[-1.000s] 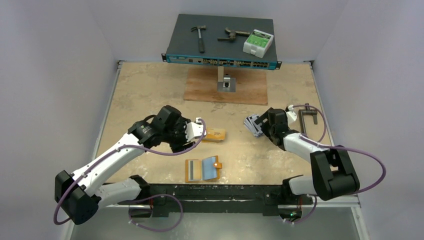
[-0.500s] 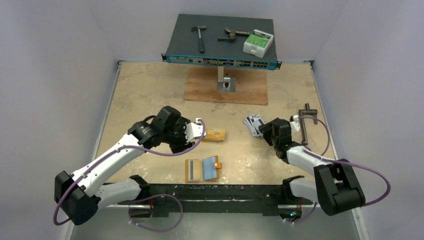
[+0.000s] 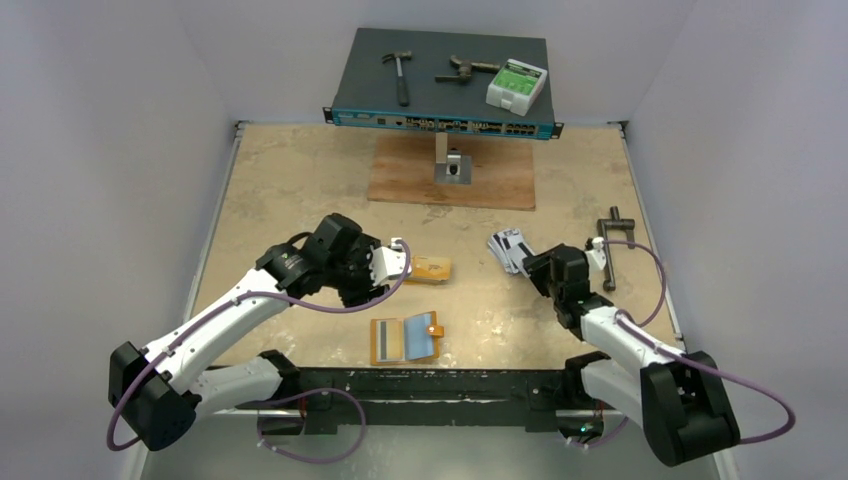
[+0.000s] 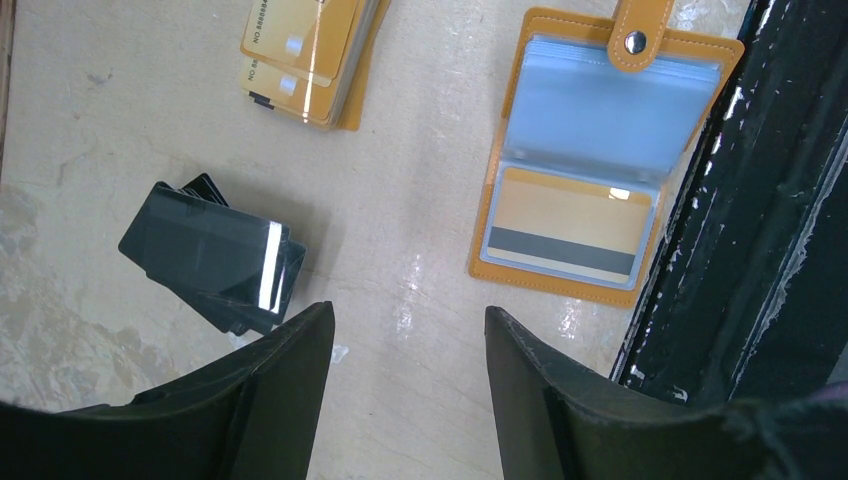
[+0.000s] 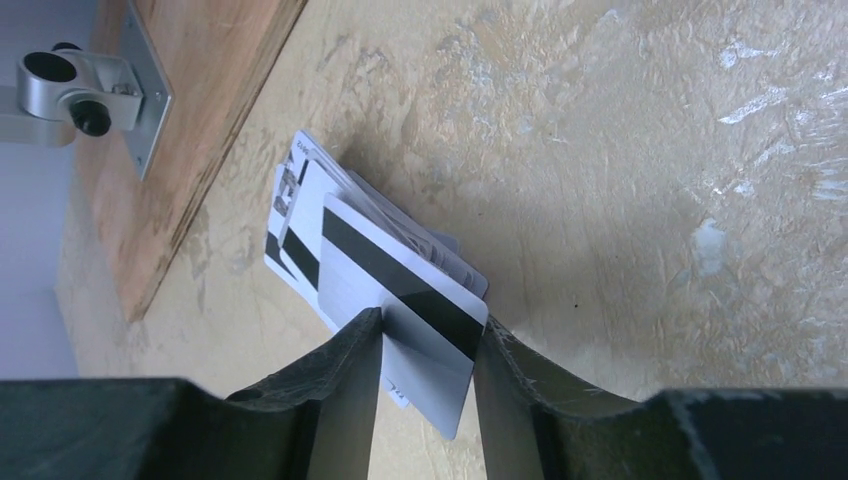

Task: Put the credit cards into the card holder
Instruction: Pick up the credit card from the center of the board.

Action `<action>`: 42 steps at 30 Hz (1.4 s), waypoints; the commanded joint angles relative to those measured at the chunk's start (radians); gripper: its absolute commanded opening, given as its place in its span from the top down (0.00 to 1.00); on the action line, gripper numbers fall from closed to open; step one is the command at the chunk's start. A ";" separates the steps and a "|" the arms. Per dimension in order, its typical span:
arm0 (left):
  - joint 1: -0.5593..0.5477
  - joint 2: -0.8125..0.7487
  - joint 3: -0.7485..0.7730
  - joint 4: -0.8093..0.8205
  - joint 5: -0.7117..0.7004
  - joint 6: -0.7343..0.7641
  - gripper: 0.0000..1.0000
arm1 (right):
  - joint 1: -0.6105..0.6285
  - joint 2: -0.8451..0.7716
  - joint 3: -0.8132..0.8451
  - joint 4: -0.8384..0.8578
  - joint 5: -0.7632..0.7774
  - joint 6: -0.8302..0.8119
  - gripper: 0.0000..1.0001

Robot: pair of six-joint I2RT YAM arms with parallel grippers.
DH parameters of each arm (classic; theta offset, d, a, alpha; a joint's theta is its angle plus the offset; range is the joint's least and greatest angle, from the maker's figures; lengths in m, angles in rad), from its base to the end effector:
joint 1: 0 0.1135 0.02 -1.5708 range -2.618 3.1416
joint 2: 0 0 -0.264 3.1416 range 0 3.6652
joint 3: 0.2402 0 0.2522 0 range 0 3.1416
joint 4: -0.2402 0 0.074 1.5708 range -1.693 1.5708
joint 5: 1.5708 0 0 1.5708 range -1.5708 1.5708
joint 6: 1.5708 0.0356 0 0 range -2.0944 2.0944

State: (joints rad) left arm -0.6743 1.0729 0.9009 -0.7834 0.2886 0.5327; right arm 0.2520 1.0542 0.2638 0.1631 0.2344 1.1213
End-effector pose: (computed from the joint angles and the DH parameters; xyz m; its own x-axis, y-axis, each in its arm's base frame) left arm 0.1561 -0.1378 0.2743 -0.1803 0.7674 -0.6153 0.9501 0.2978 0.0930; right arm 0.1885 0.0400 0.1474 -0.3014 0.8270 -0.4746 0.4857 0.5615 0.6700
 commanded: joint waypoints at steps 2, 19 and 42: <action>0.009 -0.020 -0.005 0.018 0.021 -0.027 0.44 | -0.003 -0.077 -0.005 -0.064 0.015 -0.012 0.70; 0.008 -0.028 0.012 0.000 0.028 -0.033 0.44 | -0.002 -0.249 0.040 -0.238 -0.034 -0.031 0.84; 0.264 -0.050 0.215 -0.139 0.575 -0.146 0.00 | 0.453 -0.028 0.460 -0.137 -0.544 -0.490 1.00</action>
State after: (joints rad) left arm -0.4717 1.0283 1.0523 -0.8692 0.6430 0.4011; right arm 0.5713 0.9356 0.6056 -0.0113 -0.1970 0.7650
